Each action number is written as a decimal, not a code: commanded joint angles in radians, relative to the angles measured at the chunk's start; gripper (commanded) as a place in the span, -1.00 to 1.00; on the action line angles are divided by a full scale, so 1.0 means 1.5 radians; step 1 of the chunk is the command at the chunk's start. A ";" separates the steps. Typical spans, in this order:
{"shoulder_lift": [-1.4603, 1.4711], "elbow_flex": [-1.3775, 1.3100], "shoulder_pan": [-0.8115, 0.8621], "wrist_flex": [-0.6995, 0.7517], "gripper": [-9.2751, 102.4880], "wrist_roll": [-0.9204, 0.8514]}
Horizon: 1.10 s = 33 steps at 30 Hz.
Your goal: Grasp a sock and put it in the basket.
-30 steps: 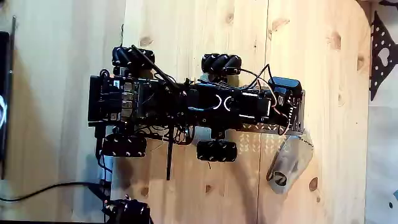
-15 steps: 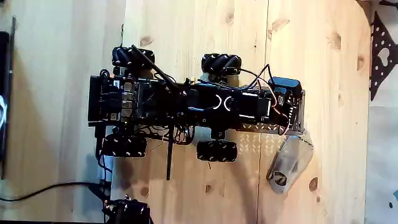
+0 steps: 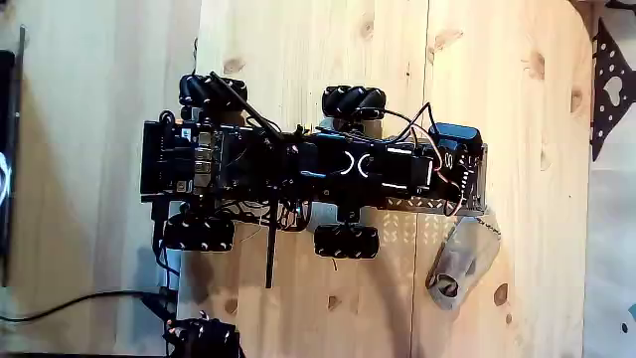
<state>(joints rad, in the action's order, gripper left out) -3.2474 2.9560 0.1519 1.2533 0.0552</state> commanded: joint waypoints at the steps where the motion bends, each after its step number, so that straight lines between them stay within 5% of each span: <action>1: 0.000 0.005 0.003 0.094 -0.83 -0.003; 25: 0.001 0.004 0.028 0.093 -0.83 0.014; 33: 0.159 -0.184 0.020 -0.024 -0.83 0.085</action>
<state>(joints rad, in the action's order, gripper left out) -3.1324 2.7842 0.1810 1.2594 0.1488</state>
